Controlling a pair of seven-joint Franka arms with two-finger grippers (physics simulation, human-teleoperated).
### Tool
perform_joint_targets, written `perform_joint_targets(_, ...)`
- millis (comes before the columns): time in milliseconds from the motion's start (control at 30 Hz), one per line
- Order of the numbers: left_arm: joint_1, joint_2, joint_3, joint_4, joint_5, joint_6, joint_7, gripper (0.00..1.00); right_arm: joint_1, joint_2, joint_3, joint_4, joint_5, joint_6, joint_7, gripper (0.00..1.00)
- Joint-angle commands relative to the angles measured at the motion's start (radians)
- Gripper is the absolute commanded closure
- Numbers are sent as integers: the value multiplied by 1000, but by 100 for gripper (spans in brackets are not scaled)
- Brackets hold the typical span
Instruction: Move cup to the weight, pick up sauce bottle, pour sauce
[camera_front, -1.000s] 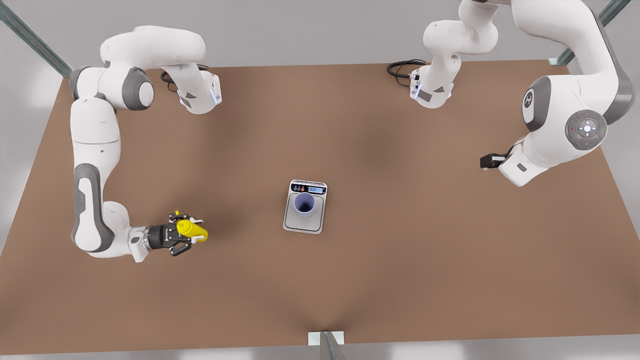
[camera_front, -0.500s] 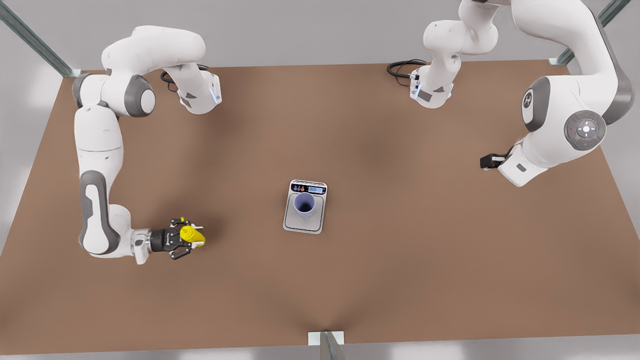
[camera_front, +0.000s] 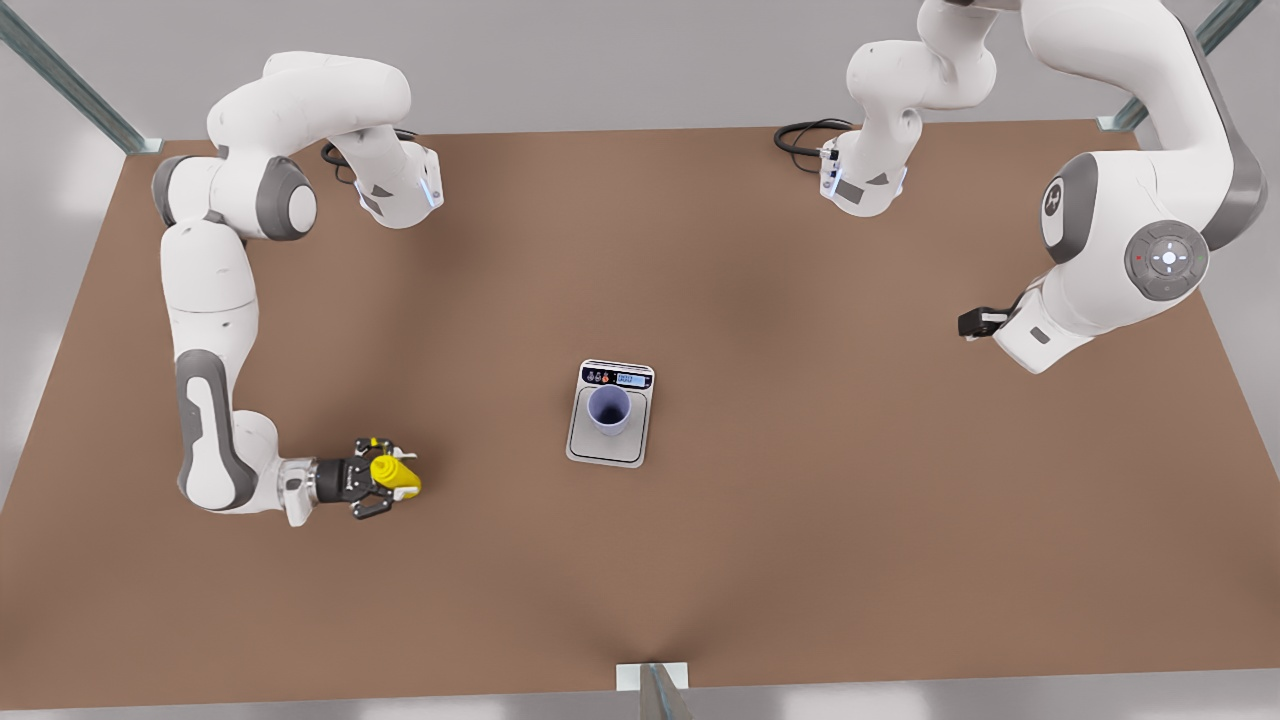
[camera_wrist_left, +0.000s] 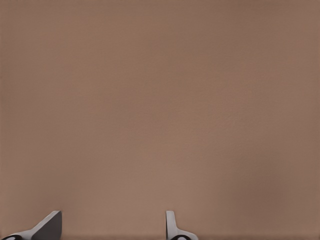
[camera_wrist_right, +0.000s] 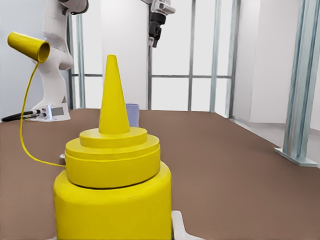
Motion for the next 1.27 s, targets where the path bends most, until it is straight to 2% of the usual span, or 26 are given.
perform_joint_targets(0, 2, 0, 0, 0, 1, 2, 1, 0, -2, 0, 0, 1, -9, -4, 1, 0)
perform_joint_targets(367, 0, 1, 0, 0, 1, 3, 1, 0, -15, 0, -2, -1, -28, -4, 0, 0)
perform_joint_targets(567, 0, 0, -2, 0, 1, 3, 1, 0, -95, 2, -2, -4, -121, -4, -11, 0)
perform_joint_targets(700, 0, 0, -2, 0, 1, 2, 1, 0, -209, -14, 5, -10, -248, -23, 0, 0)
perform_joint_targets(733, 0, 0, -2, 0, 1, 2, 1, 0, -238, -67, 5, -10, -288, -58, 67, 0)
perform_joint_targets(800, 0, 1, -1, 0, 1, 3, 1, 0, -204, -282, -6, -7, -408, -75, 474, 0)
perform_joint_targets(833, 0, 1, -2, 0, 1, 3, 1, 0, -99, -368, -34, 0, -489, -57, 718, 0)
perform_joint_targets(867, 0, 1, -2, 0, 0, 2, 1, 0, 70, -425, -155, -1, -499, 6, 891, 0)
perform_joint_targets(900, 0, 1, -2, 0, 0, 2, 1, 0, 308, -452, -349, 2, -532, 80, 1079, 0)
perform_joint_targets(933, 0, 1, -2, 0, 0, 2, 1, 0, 567, -472, -583, -1, -621, 103, 1366, 0)
perform_joint_targets(967, 0, 1, -2, 0, 0, 2, 1, 0, 701, -492, -689, 0, -681, 118, 1605, 0)
perform_joint_targets(1067, 0, 0, -2, 0, 0, 0, 1, 0, 773, -551, -701, 7, -907, 118, 2428, 0)
perform_joint_targets(1233, 0, 0, 0, 0, 0, -1, 1, 0, 813, -586, -692, 14, -1011, 120, 2434, 0)
